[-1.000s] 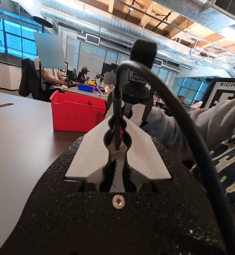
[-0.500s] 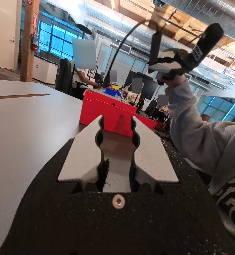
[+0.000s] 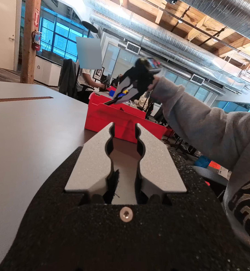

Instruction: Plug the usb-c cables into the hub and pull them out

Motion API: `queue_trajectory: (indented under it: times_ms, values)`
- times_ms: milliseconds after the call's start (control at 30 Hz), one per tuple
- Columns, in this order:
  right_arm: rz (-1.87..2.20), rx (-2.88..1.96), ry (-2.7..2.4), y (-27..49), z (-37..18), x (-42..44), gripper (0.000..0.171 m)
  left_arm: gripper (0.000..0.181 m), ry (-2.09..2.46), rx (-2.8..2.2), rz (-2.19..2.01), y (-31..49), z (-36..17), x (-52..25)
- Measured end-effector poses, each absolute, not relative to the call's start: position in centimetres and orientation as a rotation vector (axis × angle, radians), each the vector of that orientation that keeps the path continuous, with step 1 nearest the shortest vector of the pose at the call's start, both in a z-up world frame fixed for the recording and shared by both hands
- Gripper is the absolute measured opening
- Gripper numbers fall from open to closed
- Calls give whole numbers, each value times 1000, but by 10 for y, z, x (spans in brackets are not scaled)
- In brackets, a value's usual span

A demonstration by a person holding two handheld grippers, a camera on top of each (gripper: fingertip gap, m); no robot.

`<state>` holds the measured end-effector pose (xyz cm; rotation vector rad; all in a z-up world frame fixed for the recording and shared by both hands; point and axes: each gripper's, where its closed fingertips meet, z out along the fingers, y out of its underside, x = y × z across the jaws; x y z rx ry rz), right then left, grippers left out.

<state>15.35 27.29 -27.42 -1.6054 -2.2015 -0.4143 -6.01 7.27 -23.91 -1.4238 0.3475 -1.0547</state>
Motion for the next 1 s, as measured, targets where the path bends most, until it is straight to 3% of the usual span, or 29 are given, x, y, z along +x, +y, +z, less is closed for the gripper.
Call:
queue_trajectory:
  times_ms: [33, 100, 200, 333, 467, 667, 767, 1000]
  values:
    - [-377, -1730, -2145, 279, -282, 155, 10, 24, 350, -1423, -1049, 72, -239, -60]
    - [-303, -1861, -1990, 291, -280, 152, 35, 26, 345, -1426, -1022, 73, -238, -62]
    - [-274, -1795, -1703, 297, -233, 132, 51, 34, 307, -1427, -961, 78, -237, -70]
    - [30, -1481, -1513, 223, -168, 51, 50, 41, 207, -1516, -779, 93, -250, -91]
    - [485, -1173, -1358, 133, -157, -44, 46, 48, 134, -1519, -583, 96, -250, -114]
    - [670, -1112, -944, 155, -218, -81, 37, 53, 61, -1499, -367, 90, -246, -146]
    - [605, -1082, -989, 153, -245, -86, 36, 54, 37, -1489, -311, 90, -244, -153]
    - [630, -1010, -953, 147, -239, -80, 32, 59, 46, -1471, -266, 82, -228, -147]
